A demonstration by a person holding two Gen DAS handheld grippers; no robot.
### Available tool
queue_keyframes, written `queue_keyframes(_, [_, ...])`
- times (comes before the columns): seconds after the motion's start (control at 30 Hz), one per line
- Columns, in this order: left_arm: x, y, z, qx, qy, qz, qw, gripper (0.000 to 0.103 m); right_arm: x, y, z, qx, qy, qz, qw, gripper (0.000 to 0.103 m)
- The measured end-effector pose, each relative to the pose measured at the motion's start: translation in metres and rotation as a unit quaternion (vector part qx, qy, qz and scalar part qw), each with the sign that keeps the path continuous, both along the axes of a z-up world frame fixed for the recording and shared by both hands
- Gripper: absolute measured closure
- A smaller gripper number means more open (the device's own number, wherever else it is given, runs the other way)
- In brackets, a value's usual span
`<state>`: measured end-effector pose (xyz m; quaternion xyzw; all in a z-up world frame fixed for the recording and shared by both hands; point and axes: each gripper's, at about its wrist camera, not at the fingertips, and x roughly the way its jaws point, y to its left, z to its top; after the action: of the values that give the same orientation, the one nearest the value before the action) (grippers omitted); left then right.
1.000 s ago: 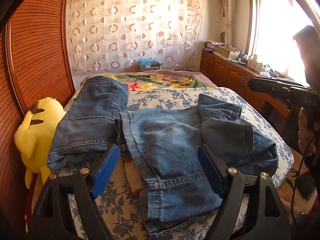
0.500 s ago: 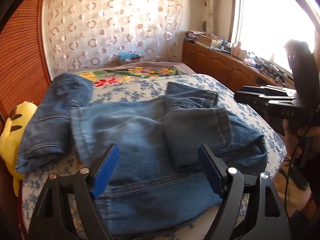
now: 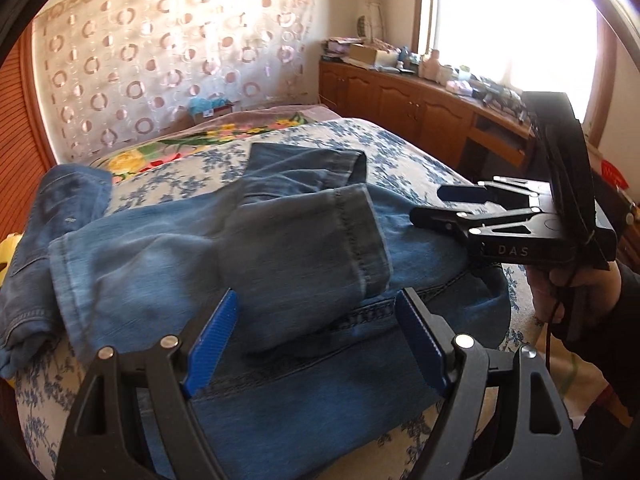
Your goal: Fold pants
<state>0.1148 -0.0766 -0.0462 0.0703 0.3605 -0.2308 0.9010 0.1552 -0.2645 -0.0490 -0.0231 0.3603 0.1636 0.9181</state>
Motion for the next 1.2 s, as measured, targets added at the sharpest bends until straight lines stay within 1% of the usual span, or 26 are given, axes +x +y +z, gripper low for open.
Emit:
queue_keyframes(0.1, [0.006, -0.008, -0.002, 0.02, -0.006, -0.002, 0.9998, 0.036, 0.001, -0.002, -0.001, -0.011, -0.013, -0.01, 1.0, 0.038])
queue_keyframes(0.17, [0.008, -0.011, -0.003, 0.025, -0.004, -0.007, 0.9997, 0.057, 0.002, -0.004, -0.004, -0.013, -0.016, -0.013, 1.0, 0.038])
queue_keyframes(0.2, [0.009, -0.012, -0.002, 0.021, -0.004, -0.011, 0.9997, 0.064, 0.003, -0.005, -0.006, -0.011, -0.013, -0.012, 1.0, 0.038])
queue_keyframes(0.23, [0.008, -0.011, -0.001, 0.015, -0.004, -0.016, 0.9998, 0.078, 0.004, -0.006, -0.007, -0.006, -0.009, -0.012, 1.0, 0.038])
queue_keyframes(0.27, [0.006, -0.009, 0.001, 0.009, -0.004, -0.018, 0.9998, 0.086, 0.004, -0.008, -0.007, -0.001, -0.009, -0.013, 1.0, 0.038])
queue_keyframes(0.43, [-0.004, 0.005, 0.016, -0.011, -0.02, -0.006, 0.9997, 0.09, 0.002, -0.009, -0.008, 0.007, -0.01, -0.01, 1.0, 0.038])
queue_keyframes(0.5, [-0.006, 0.013, 0.02, -0.011, -0.026, 0.004, 0.9996, 0.092, 0.002, -0.012, -0.009, 0.016, -0.007, -0.011, 1.0, 0.038])
queue_keyframes(0.6, [-0.008, 0.028, 0.023, -0.017, -0.029, 0.019, 0.9992, 0.092, 0.002, -0.013, -0.008, 0.017, -0.007, -0.011, 1.0, 0.038])
queue_keyframes(0.77, [-0.005, 0.043, 0.019, -0.015, -0.027, 0.035, 0.9989, 0.092, 0.004, -0.008, -0.002, 0.003, -0.007, -0.008, 1.0, 0.038])
queue_keyframes(0.83, [-0.005, 0.045, 0.018, -0.018, -0.026, 0.04, 0.9987, 0.092, 0.006, -0.004, 0.006, 0.014, -0.007, 0.009, 1.0, 0.038])
queue_keyframes(0.93, [-0.004, 0.049, 0.015, -0.024, -0.023, 0.044, 0.9985, 0.092, 0.012, 0.011, 0.015, 0.009, -0.005, 0.028, 1.0, 0.038])
queue_keyframes(1.03, [-0.003, 0.052, 0.013, -0.031, -0.016, 0.047, 0.9983, 0.09, 0.02, 0.03, 0.019, -0.009, 0.0, 0.047, 0.999, 0.042])
queue_keyframes(1.13, [-0.002, 0.055, 0.013, -0.034, -0.015, 0.047, 0.9982, 0.09, 0.028, 0.046, 0.017, -0.033, 0.01, 0.068, 0.997, 0.05])
queue_keyframes(1.2, [-0.002, 0.056, 0.013, -0.043, -0.014, 0.039, 0.9982, 0.09, 0.033, 0.055, 0.014, -0.043, 0.02, 0.078, 0.996, 0.056])
